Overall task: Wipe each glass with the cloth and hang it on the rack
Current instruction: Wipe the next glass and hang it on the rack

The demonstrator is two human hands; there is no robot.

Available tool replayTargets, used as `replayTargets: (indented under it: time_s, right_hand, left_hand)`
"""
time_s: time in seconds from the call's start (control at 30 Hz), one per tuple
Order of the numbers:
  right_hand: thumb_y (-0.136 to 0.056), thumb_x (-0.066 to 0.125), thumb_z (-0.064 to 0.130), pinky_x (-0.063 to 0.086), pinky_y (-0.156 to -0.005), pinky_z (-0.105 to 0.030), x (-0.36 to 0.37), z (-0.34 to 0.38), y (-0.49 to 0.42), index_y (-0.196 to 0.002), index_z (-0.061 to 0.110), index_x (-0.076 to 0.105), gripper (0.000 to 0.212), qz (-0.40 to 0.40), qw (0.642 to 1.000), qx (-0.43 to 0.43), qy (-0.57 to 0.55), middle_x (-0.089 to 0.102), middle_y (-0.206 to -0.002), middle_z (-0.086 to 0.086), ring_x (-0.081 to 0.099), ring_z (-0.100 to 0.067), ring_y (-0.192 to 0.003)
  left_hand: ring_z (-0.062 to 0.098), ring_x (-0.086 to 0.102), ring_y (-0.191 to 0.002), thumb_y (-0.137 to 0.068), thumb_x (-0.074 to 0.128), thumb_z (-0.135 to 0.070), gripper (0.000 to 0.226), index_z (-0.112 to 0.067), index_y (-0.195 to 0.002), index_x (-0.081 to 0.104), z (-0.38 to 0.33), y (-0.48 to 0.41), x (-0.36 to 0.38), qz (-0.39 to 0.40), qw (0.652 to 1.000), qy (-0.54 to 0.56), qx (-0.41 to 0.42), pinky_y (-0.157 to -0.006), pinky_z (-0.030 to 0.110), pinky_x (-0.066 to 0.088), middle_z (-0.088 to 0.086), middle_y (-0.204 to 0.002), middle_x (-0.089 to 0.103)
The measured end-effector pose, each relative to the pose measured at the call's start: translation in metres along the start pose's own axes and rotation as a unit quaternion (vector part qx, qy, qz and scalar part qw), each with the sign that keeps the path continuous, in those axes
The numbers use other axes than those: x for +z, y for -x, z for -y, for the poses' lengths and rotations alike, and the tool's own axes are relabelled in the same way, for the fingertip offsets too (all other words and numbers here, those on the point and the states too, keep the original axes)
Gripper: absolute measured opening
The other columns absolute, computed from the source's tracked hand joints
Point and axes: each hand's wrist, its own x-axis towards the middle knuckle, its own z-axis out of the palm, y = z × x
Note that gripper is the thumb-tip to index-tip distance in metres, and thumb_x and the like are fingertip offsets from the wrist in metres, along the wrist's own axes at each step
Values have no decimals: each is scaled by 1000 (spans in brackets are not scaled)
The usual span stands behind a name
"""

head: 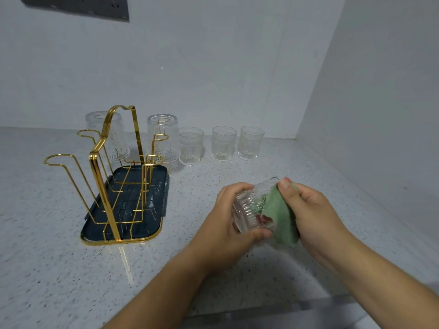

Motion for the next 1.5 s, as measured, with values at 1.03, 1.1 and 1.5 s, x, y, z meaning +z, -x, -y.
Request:
replayTargets:
  time_s: [1.03,1.1,1.5]
  right_hand:
    - [-100,55,29,43,-52,-14,5,0,9,-73,11,60,33,5,993,-84,83,55,-60,11,50,-2,-53]
    - [-102,55,28,45,-54,-18,3,-3,8,-75,9,62,33,-4,995,-62,75,57,-63,2,53,-7,-57]
    - [-94,55,38,47,-54,-18,4,7,11,-77,9,64,35,17,992,-105,61,59,-63,6,54,-7,-57]
  left_hand:
    - [16,73,-81,-103,65,-23,28,-17,-125,49,-11,-2,2,-11,987,117,-107,-70,32,60,8,-105,70]
    - [12,71,-101,-98,72,-14,45,-30,-131,47,-5,0,2,-14,999,3,-33,-82,25,57,6,-122,63]
    - [28,72,-81,-93,75,-35,52,-8,-129,50,-18,-3,0,16,952,251,-173,-69,39,63,15,-104,71]
